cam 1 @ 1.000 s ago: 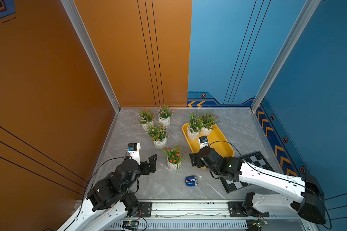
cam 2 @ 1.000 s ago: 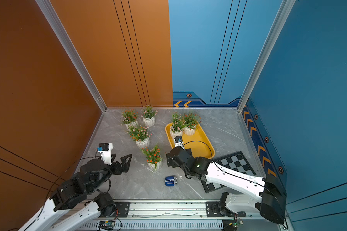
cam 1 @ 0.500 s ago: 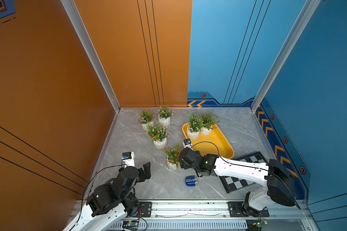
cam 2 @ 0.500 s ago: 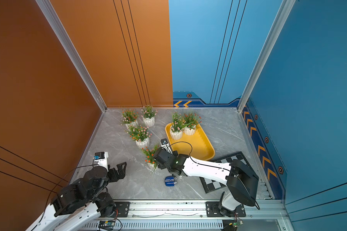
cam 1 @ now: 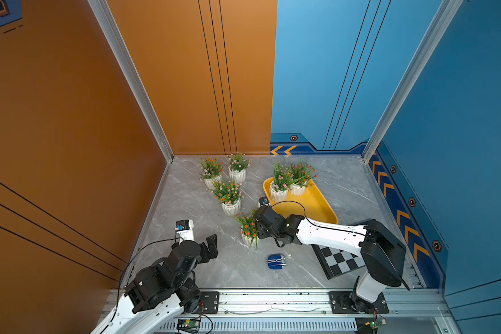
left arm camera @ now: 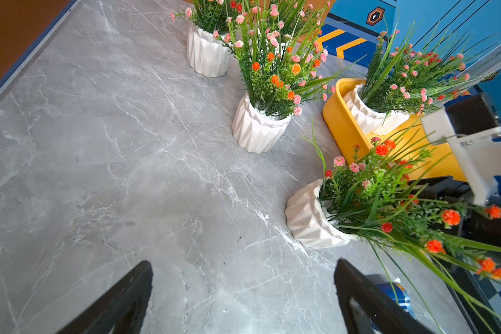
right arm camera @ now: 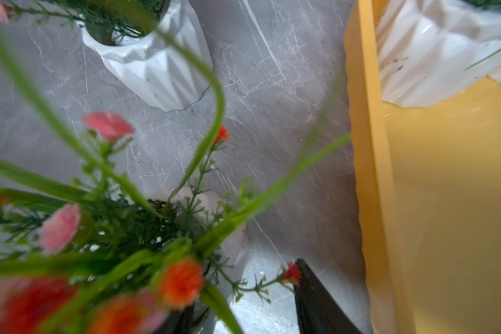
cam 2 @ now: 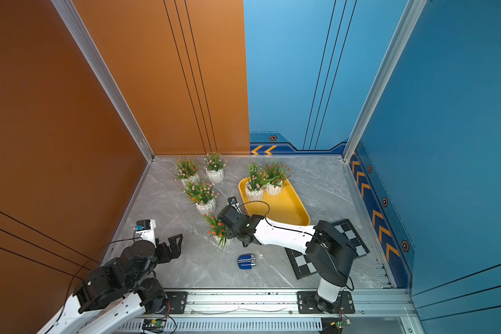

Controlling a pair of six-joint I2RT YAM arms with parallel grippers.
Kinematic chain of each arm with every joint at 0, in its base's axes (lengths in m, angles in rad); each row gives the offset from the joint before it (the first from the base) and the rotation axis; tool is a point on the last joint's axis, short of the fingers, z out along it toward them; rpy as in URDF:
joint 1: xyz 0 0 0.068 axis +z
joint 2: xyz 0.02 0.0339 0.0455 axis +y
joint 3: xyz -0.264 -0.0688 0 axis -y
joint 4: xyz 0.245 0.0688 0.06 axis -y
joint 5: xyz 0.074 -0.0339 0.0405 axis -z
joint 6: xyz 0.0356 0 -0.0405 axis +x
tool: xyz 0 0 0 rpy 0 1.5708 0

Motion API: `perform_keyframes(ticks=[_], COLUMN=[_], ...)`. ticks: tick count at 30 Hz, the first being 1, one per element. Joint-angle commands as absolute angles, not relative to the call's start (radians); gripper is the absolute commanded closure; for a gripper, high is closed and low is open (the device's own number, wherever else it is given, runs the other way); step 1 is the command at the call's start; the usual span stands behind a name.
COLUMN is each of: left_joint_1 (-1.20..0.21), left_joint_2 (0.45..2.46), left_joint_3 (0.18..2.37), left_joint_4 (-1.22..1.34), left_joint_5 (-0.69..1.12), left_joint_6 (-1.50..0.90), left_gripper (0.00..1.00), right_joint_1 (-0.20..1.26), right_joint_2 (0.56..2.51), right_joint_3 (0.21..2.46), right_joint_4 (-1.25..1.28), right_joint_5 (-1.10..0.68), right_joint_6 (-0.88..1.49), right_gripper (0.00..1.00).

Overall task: Put the potted gypsophila into the storage box
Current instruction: Pick up the baby's breath potted plant from the center of the board, then place the baby's breath potted plant at the storage box.

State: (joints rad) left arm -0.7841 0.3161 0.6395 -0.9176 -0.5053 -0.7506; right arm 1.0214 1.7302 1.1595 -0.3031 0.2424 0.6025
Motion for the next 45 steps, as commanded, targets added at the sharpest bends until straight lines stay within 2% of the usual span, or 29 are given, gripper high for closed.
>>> perform_keyframes(ticks=[1,8,18,28,30,39,45], left_joint_1=[-0.790,-0.790,-0.790,-0.790,-0.791,-0.793,-0.819], left_joint_2=[0.309,0.304,0.294,0.314,0.335,0.525,0.735], left_joint_3=[0.644,0.646,0.643,0.674,0.689,0.759,0.846], left_joint_4=[-0.938,-0.938,-0.938,-0.937,-0.933,-0.754,-0.585], left_joint_5=[-0.514,-0.514,-0.511,-0.474,-0.466,-0.322,-0.215], left_joint_6=[-0.755,-0.747,-0.747,-0.730,-0.723,-0.630,-0.545], left_gripper=[0.01,0.01,0.01,0.02,0.02,0.02,0.00], right_joint_1=[1.019,1.022,1.027,1.026,1.022,0.985,0.876], right_joint_2=[1.753,1.817,1.806,1.663,1.630,1.468,1.362], right_joint_3=[1.184,1.229,1.234,1.244,1.246,1.238,1.211], right_joint_4=[-0.319,-0.371,-0.377,-0.396,-0.400,-0.435,-0.498], right_joint_5=[0.217,0.216,0.218,0.249,0.262,0.307,0.296], right_joint_6=[0.601,0.591,0.575,0.536,0.526,0.489,0.475], right_gripper=[0.48,0.64,0.85,0.94,0.99,0.97,0.95])
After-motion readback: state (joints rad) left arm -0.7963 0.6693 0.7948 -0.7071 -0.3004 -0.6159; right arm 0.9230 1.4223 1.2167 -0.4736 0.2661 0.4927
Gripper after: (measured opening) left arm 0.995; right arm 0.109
